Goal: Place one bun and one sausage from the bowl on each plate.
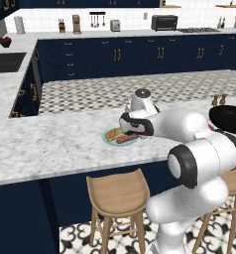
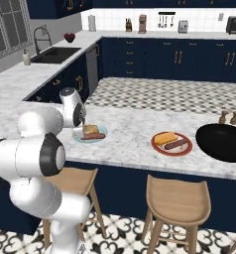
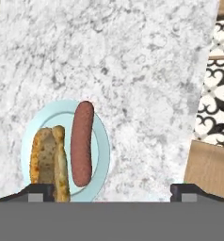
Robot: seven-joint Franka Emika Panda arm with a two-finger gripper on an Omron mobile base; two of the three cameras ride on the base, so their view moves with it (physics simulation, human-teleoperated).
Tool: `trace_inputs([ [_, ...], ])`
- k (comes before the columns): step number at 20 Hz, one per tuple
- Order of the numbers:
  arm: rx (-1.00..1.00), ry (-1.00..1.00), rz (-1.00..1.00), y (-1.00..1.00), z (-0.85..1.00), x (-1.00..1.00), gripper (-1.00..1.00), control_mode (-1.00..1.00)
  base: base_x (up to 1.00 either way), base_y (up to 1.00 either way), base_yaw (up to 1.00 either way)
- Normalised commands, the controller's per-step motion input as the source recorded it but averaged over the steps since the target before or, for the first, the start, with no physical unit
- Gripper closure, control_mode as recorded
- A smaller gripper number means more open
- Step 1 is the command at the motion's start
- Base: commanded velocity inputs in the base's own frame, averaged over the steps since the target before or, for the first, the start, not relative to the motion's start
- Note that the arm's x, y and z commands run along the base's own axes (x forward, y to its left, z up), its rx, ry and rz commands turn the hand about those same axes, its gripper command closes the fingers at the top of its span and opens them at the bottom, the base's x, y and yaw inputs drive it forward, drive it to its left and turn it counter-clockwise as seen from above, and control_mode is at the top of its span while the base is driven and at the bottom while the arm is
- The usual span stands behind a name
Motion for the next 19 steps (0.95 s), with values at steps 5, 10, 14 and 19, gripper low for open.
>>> trace_inputs([
  [5, 0.02, 0.15, -0.22, -0.56, 1.0, -0.77, -1.0, -1.0, 0.0, 0.0, 0.0],
  [10, 0.0, 0.25, -0.26, -0.75, 0.84, -0.77, -1.0, -1.0, 0.0, 0.0, 0.0],
  [14, 0.0, 0.24, -0.23, -0.78, 0.21, -0.93, -1.0, -1.0, 0.0, 0.0, 0.0],
  [19, 0.0, 0.07, -0.17, -0.88, 0.0, -1.0, -1.0, -1.0, 0.0, 0.0, 0.0],
])
